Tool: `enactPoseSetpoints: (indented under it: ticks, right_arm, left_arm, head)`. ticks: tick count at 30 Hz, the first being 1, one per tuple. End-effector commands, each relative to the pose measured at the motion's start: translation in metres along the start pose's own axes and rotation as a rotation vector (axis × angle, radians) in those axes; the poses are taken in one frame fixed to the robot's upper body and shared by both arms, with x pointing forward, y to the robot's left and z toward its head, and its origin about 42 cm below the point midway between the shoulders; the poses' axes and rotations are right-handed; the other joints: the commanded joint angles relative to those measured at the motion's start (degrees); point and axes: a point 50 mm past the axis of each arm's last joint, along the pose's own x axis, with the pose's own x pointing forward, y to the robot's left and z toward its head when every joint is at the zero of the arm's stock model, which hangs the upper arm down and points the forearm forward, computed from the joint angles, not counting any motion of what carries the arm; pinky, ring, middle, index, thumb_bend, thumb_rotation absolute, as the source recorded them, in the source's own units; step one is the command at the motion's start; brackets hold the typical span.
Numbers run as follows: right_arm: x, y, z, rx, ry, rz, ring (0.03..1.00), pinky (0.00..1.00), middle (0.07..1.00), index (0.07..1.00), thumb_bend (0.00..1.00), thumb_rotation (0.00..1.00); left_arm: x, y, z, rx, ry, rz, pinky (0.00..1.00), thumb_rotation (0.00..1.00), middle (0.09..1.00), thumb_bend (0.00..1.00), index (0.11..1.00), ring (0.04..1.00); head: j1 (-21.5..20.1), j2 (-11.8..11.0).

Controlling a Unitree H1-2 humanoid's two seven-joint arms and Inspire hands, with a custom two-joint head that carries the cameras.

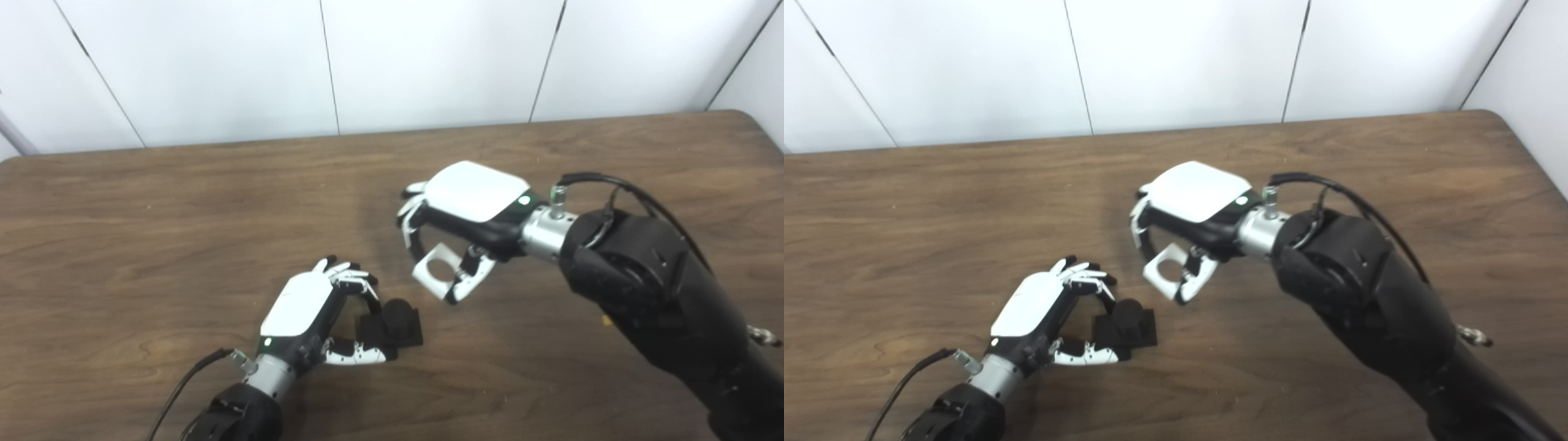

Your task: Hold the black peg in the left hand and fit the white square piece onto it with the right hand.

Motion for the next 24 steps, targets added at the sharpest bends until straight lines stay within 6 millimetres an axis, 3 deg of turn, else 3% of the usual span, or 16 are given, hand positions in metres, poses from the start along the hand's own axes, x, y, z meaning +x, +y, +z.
enactPoseSetpoints:
  ticks: [1, 9, 24]
  right_arm:
    - [-0.002, -0.025, 0.008, -0.073, -0.024, -0.072, 0.913, 0.86, 0.792, 0.485, 0.52, 0.13]
    - [0.001, -0.034, 0.022, -0.070, -0.080, -0.083, 0.908, 0.84, 0.783, 0.484, 0.52, 0.13]
    - [0.008, -0.023, 0.028, -0.060, -0.104, -0.049, 0.883, 0.83, 0.775, 0.484, 0.52, 0.13]
  left_arm:
    - [0.001, -0.015, 0.001, -0.004, 0.016, -0.070, 1.00, 0.05, 0.769, 0.52, 0.484, 0.880]
    - [0.005, -0.018, 0.003, 0.004, 0.006, -0.069, 1.00, 0.05, 0.767, 0.52, 0.484, 0.879]
    - [0.010, -0.018, 0.004, 0.000, 0.002, -0.066, 1.00, 0.05, 0.770, 0.52, 0.484, 0.881]
  head:
    - [0.0, 0.0]
    - [1.2, 0.5]
    - [1.6, 1.1]
